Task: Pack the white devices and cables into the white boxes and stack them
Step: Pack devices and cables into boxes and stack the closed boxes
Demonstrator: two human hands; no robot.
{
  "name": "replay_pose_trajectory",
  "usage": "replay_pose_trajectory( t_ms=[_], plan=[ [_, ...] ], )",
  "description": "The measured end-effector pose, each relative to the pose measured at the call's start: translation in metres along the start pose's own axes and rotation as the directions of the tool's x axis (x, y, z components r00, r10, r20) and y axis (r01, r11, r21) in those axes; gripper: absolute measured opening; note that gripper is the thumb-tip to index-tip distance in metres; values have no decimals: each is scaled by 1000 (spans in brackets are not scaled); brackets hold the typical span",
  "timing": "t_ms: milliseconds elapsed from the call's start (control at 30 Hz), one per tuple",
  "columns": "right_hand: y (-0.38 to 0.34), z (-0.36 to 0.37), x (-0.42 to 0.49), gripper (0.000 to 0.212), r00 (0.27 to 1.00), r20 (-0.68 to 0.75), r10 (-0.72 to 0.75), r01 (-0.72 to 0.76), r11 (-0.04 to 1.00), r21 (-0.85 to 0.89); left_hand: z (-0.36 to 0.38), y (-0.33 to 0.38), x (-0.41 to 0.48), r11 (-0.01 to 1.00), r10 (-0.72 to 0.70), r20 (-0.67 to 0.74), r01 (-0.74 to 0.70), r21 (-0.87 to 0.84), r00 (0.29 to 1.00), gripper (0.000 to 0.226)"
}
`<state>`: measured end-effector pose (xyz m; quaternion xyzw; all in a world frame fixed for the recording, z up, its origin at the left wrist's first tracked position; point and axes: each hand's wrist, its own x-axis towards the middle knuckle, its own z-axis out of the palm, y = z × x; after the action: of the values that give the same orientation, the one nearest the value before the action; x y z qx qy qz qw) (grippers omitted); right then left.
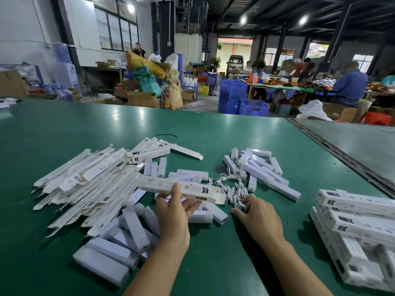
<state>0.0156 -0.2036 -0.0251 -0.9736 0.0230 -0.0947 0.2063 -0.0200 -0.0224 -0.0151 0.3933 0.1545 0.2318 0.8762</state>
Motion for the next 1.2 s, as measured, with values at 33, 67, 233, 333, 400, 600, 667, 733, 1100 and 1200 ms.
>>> replay_pose_trajectory(
  t_ms=[33, 67, 233, 333, 400, 600, 667, 733, 1100, 1200],
  plan=[
    [-2, 0, 0, 30, 1000, -14, -15, 15, 1000, 15, 0, 0, 0, 1000, -2, 2, 2, -2, 1000, 22],
    [-2, -1, -1, 26, 999, -21, -28, 29, 999, 43, -1, 0, 1, 1000, -4, 3, 4, -3, 1000, 23],
    [6, -16, -7, 24, 998, -56, -36, 52, 948, 315, -2, 0, 2, 1000, 12, -7, -12, 5, 1000, 22],
    [7, -30, -11, 20, 995, -93, 25, 25, 864, 503, -2, -1, 4, 999, 31, -16, -30, 10, 999, 19],
    [5, -36, -13, 18, 1000, -17, -22, 27, 801, 597, -2, -2, 6, 1000, 30, -32, -30, 8, 999, 20],
    [-1, -22, -16, 17, 962, 78, -261, 228, 928, 294, -3, -2, 11, 1000, 23, -60, -23, 3, 998, 17],
    [0, -18, -14, 11, 936, 152, -318, 276, 930, 244, -3, -2, 12, 1000, 21, -63, -21, -2, 998, 16],
    [3, -18, -12, 10, 910, 204, -360, 317, 923, 218, -3, -2, 12, 1000, 16, -60, -16, -5, 998, 20],
    [8, -15, -2, 11, 790, 414, -452, 399, 892, 213, -4, -2, 10, 1000, 5, -57, -5, 0, 998, 10],
    [6, -19, -4, 24, 786, 406, -467, 410, 884, 223, -3, -1, 10, 1000, 2, -53, -3, -6, 999, 11]
  ],
)
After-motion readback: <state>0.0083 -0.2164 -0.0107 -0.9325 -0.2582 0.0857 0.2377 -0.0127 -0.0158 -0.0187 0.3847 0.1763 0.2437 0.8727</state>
